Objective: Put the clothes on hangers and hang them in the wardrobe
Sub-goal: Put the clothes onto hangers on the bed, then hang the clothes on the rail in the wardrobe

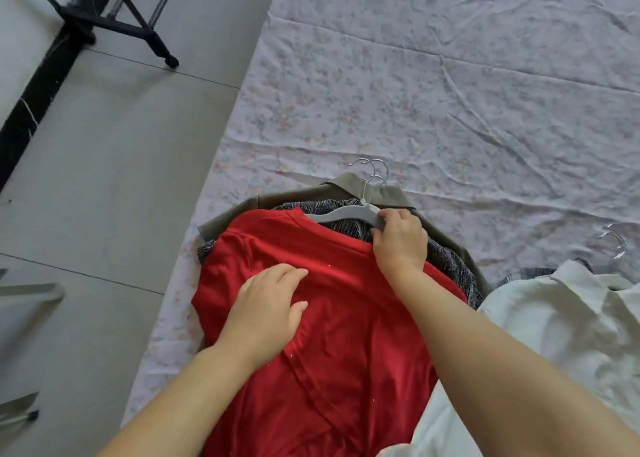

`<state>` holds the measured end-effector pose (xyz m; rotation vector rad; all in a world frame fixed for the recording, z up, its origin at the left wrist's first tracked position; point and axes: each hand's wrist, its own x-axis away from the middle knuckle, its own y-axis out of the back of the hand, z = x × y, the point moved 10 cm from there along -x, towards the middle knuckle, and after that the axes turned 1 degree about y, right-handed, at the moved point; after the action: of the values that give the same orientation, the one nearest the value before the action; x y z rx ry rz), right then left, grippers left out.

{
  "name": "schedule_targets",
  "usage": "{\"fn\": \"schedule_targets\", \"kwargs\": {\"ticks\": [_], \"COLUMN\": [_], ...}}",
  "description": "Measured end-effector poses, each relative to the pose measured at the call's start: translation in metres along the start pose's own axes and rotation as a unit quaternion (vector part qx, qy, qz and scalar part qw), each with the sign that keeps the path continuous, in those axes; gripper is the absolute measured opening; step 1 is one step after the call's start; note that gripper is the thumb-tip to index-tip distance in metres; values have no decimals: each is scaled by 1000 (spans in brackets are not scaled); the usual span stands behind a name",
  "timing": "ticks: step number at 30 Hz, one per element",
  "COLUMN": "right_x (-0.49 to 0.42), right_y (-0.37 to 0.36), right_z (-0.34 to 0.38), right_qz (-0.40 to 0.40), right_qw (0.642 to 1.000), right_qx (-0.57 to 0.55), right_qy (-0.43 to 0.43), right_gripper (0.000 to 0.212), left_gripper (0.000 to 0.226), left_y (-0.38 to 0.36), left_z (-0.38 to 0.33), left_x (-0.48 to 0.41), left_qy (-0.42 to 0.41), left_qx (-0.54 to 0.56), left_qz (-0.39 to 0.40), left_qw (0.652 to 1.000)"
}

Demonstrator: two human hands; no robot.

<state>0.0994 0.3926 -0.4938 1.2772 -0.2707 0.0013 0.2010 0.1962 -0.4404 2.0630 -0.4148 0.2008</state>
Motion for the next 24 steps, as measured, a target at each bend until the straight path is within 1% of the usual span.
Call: {"fn": "schedule_targets", "kwargs": {"ticks": [4, 6, 8, 11, 15, 19, 21, 24], "right_x": [28, 53, 81, 120, 173, 222, 241, 263], "right_y": [38, 61, 85, 126, 193, 258, 285, 317], "right_z": [11, 25, 39, 57, 88, 122, 139, 170], "right_qz": [-33, -37, -41, -48, -80, -114, -122, -116], "right_qw": [995, 989, 981, 970, 955, 939, 934, 932], "right_qx": [-94, -133, -173, -225, -271, -302, -307, -300], "right_qy": [16, 52, 77, 76, 92, 117, 133, 166], "right_gripper": [28, 23, 18, 13, 14, 23, 26, 24], "left_gripper": [52, 56, 58, 62, 66, 52, 47, 38], "left_y": [22, 43, 67, 110, 169, 217, 246, 291], "left_z": [-9, -20, -33, -53, -79, -96, -101, -102], "left_x": [10, 15, 22, 36, 70, 119, 148, 192], "left_qy": [3, -4, -14, -19, -42, -65, -82, -98], "left_qx": [6, 15, 20, 27, 10, -17, -22, -14], "left_qz": [-32, -64, -92, -125, -169, -198, -248, -339], "left_qw": [999, 998, 996, 992, 985, 978, 965, 936]}}
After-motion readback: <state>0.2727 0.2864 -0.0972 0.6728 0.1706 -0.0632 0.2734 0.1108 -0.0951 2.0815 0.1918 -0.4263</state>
